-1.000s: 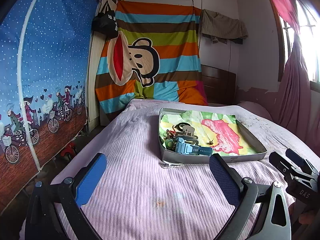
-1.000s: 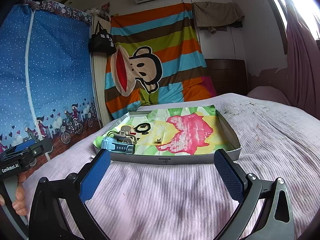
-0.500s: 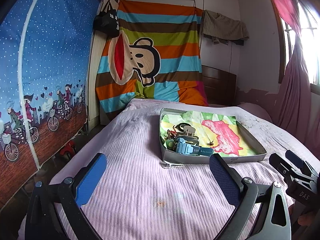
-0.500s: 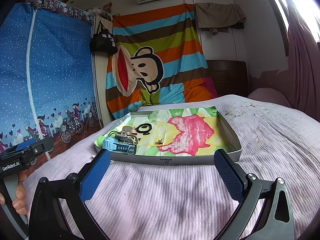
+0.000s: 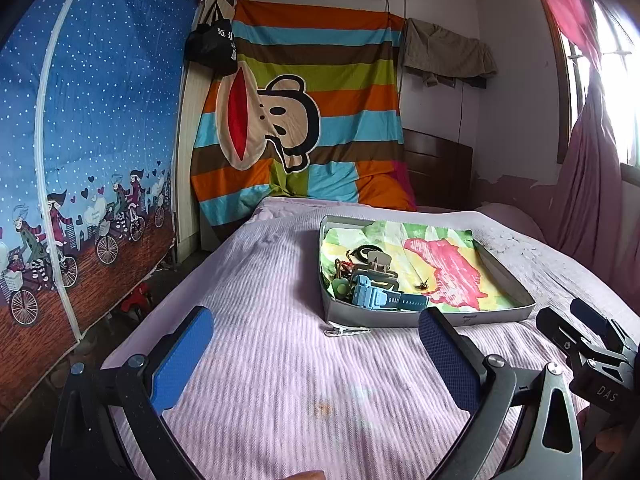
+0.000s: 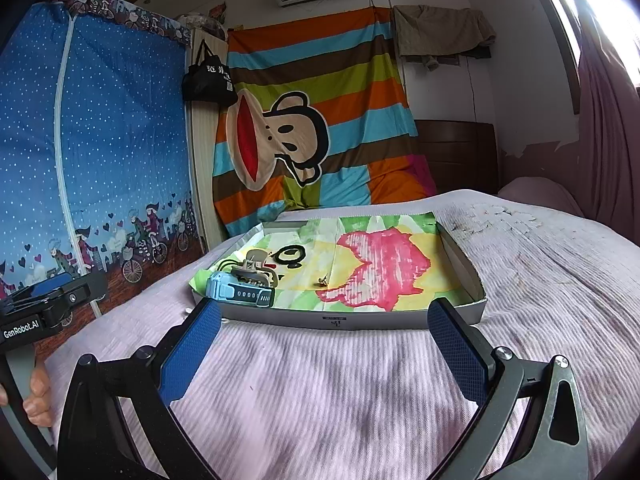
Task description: Organize jewelry
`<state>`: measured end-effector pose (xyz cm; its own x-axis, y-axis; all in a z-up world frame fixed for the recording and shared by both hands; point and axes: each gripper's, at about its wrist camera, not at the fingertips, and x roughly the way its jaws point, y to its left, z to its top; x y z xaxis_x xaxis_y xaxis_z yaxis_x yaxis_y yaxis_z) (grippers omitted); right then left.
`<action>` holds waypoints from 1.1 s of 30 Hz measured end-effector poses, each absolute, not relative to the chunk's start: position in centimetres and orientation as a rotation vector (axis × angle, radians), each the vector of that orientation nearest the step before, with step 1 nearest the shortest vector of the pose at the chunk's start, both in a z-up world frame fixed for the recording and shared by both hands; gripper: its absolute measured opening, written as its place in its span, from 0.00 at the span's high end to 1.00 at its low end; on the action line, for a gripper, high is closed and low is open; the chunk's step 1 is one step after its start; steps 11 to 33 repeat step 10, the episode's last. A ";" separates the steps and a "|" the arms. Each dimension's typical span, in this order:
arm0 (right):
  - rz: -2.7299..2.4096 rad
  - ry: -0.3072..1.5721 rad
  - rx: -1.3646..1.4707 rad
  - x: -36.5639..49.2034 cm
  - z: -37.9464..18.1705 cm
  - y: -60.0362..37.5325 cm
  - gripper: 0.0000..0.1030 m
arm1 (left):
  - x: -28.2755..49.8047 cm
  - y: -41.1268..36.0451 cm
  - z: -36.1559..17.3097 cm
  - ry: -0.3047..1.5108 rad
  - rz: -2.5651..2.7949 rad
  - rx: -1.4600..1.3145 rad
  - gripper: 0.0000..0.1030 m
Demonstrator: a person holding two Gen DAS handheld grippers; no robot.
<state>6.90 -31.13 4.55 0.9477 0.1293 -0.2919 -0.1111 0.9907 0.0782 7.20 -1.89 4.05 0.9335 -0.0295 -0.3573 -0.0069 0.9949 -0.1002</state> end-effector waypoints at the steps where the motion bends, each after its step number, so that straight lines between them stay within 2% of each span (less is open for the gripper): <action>1: 0.123 0.302 0.060 6.9 4.6 -31.1 0.01 | 7.2 -1.9 4.1 0.366 -0.010 -0.101 0.00; 33: 0.126 0.304 0.052 7.1 4.5 -30.9 0.01 | 7.2 -1.9 4.1 0.362 -0.005 -0.096 0.00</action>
